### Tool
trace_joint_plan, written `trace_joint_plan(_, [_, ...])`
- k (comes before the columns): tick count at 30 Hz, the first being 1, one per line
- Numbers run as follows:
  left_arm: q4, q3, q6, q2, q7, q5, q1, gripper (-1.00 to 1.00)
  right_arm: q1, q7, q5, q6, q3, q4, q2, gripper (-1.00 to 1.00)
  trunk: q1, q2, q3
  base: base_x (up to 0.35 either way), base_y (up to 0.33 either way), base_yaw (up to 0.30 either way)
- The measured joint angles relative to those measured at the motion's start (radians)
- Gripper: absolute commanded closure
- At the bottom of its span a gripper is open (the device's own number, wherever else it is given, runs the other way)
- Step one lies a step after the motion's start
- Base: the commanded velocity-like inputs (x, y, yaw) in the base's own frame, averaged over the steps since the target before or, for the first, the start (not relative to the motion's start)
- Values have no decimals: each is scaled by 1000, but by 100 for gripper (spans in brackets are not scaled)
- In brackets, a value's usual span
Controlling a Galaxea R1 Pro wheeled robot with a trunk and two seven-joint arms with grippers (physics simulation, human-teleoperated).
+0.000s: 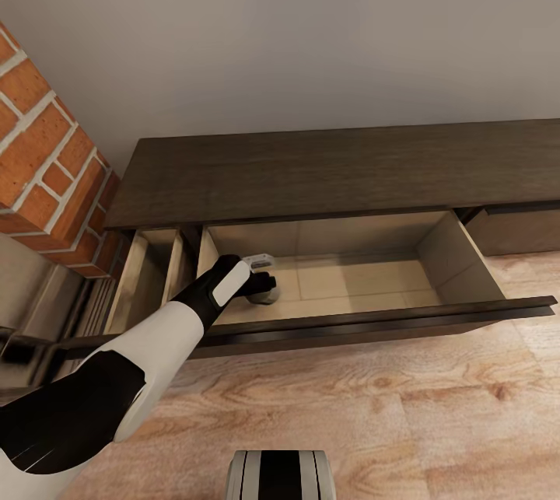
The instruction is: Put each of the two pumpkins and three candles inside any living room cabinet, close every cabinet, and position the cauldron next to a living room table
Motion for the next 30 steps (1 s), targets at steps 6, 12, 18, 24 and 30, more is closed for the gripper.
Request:
trace_joint_plan(6, [0,0,1,0,0,1,0,100,1,0,0,0,0,0,0,-100,2,-1,-19,0,0,0])
trace_joint_plan(12, [0,0,1,0,0,1,0,100,0,0,-1,0,0,0,-8,-100,3,-1,-23,0,0,0])
trace_joint_plan(18, [0,-1,1,0,0,0,0,100,0,0,-1,0,0,0,-10,-100,3,-1,-23,0,0,0])
trace_joint_plan(24, [0,-2,1,0,0,1,0,-100,0,0,-1,0,0,0,-12,-100,3,-1,-23,0,0,0])
trace_joint_plan(30, [0,-1,2,1,-1,0,0,-100,0,0,-1,0,0,0,-12,-100,3,-1,-23,0,0,0])
